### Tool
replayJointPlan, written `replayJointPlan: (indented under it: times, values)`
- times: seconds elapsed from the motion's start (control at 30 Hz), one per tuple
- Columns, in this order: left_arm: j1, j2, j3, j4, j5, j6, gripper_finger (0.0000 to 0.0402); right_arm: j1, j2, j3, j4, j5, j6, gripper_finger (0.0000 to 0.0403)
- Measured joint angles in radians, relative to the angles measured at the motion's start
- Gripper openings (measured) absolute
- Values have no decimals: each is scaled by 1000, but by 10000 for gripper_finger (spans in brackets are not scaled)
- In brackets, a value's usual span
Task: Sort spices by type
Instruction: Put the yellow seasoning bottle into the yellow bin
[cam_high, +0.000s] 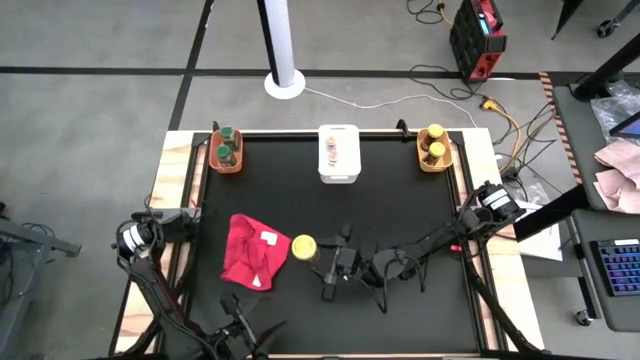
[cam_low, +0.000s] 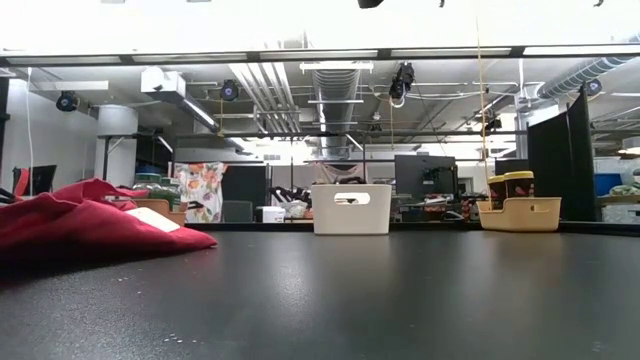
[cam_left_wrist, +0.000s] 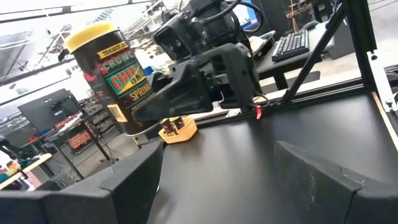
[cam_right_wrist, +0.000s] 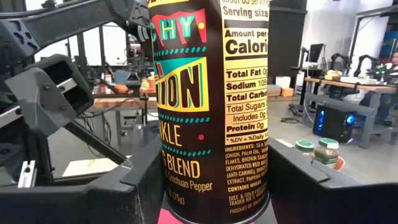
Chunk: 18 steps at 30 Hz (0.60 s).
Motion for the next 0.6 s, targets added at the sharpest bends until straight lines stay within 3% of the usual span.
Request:
replayJointPlan:
  times: [0.37, 0.6]
  values:
    - [43, -1, 0, -1, 0, -33, 290, 14, 0, -1, -91, 3, 40, 210]
    - [132, -13, -1, -119, 2, -224, 290, 50, 0, -2, -253, 28, 102, 210]
